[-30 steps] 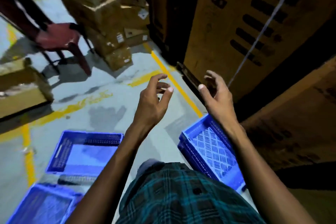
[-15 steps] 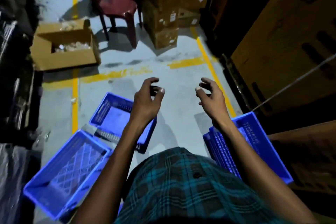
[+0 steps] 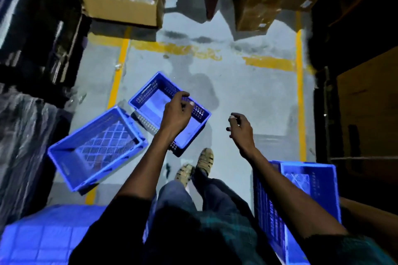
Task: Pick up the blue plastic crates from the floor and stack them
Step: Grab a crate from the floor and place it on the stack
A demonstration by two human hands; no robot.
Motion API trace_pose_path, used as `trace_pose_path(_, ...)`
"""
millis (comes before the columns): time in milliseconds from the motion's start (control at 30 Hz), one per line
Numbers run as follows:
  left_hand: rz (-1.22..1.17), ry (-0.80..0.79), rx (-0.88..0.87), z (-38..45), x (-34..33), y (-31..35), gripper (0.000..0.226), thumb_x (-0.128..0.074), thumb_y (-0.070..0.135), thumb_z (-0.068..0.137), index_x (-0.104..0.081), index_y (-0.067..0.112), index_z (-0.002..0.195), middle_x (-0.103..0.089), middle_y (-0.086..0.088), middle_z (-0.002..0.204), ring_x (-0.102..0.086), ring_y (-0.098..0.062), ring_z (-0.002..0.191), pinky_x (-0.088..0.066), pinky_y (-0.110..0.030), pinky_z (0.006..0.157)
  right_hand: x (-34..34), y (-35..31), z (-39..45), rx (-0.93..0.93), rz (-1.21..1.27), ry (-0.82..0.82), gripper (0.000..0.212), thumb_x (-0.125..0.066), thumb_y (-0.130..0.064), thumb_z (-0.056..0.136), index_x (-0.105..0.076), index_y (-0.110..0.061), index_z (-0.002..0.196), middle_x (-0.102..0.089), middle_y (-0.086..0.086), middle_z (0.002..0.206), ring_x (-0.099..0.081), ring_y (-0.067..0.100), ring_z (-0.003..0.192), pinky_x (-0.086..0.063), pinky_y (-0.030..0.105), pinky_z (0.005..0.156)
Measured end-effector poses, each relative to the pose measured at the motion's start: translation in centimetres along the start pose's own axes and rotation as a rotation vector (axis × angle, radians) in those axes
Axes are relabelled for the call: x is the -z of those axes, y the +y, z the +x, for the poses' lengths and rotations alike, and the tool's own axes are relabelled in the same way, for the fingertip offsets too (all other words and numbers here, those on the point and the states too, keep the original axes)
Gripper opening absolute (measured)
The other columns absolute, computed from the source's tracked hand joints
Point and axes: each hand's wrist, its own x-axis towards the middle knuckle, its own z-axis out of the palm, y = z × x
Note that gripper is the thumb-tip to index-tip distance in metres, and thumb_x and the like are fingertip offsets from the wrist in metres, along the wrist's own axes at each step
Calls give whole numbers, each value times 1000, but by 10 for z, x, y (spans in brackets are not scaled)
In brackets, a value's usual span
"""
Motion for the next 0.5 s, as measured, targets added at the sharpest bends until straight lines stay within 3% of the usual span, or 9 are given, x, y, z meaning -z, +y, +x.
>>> trace_pose_path(167, 71, 12, 168, 62, -34, -78, 27, -54, 24, 98, -52, 15, 123, -54, 6, 73, -50, -6, 57, -33, -21, 49, -60, 60, 101, -89, -100, -58, 41, -46, -46, 91, -57, -21, 121, -65, 2, 114, -67, 28, 97, -53, 49, 93)
trace_pose_path(333, 91, -1, 302, 122, -83, -192, 28, -55, 21, 96, -53, 13, 123, -64, -7, 85, -58, -24, 72, -37, -27, 61, -124, 120, 177, -163, -168, -102, 40, -47, -42, 94, -55, -17, 124, -67, 8, 114, -67, 30, 96, -53, 45, 91)
trace_pose_path(500, 68, 1, 449, 169, -132, -305, 27, -58, 17, 94, -55, 6, 119, -57, -6, 71, -57, -26, 70, -37, -26, 62, -194, 210, 240, -314, -205, -185, 36, -55, -39, 91, -58, -16, 119, -70, 10, 106, -68, 32, 97, -54, 45, 89)
